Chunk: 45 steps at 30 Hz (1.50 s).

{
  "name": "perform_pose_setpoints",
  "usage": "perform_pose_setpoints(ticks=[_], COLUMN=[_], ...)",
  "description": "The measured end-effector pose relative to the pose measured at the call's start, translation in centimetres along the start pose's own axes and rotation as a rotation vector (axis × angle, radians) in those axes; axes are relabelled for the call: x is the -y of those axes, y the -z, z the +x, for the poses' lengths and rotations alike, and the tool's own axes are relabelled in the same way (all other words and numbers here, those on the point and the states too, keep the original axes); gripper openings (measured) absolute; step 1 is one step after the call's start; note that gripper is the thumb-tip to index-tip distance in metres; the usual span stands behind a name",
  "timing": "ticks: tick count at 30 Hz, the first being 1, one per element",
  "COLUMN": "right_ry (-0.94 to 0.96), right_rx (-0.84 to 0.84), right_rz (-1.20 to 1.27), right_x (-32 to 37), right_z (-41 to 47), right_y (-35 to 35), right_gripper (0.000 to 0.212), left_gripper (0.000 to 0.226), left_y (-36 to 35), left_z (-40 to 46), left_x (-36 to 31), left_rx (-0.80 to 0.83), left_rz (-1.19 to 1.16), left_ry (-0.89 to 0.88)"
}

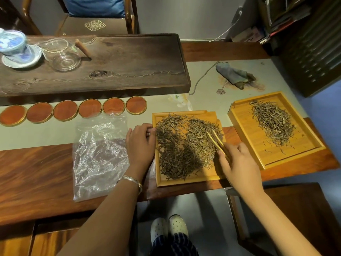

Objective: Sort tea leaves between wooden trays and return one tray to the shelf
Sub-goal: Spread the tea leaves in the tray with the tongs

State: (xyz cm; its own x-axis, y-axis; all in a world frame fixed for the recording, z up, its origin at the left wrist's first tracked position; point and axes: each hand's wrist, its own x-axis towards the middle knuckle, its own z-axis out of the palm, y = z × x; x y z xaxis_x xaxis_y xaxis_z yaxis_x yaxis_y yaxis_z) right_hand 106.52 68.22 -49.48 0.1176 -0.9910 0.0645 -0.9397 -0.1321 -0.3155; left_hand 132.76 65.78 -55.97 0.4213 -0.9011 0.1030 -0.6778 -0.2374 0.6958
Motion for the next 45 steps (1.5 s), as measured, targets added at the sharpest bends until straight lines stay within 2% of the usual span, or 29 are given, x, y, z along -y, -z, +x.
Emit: perform_pose_setpoints(ticks=[11, 18, 23, 30, 37, 45], right_ry=[0.012, 0.05, 0.051, 0.073, 0.22, 0.248], right_rx=[-0.023, 0.082, 0.069, 0.147, 0.172, 0.253], right_rz=[0.024, 0.042, 0.083, 0.09, 0.18, 0.211], right_x=[-1.1, -1.6, -2.1, -2.2, 2.6, 4.8], right_z=[-2.3, -3.6, -3.4, -3.7, -3.8, -5.3], right_y=[1.8, 1.8, 2.4, 2.9, 1.3, -0.1], right_gripper=[0.031, 0.03, 0.032, 0.032, 0.031, 0.031], left_gripper=[0.027, 0.027, 0.025, 0.025, 0.025, 0.025], left_y=[0.1, 0.2, 0.3, 0.4, 0.4, 0.4], left_z=[0.1, 0.0, -0.1, -0.1, -0.1, 0.0], left_x=[0.0, 0.1, 0.0, -0.3, -0.5, -0.2], left_rx=[0.017, 0.014, 0.011, 0.008, 0.003, 0.006], left_rz=[0.015, 0.009, 0.001, 0.008, 0.017, 0.016], left_ry=[-0.01, -0.012, -0.02, -0.01, -0.011, -0.008])
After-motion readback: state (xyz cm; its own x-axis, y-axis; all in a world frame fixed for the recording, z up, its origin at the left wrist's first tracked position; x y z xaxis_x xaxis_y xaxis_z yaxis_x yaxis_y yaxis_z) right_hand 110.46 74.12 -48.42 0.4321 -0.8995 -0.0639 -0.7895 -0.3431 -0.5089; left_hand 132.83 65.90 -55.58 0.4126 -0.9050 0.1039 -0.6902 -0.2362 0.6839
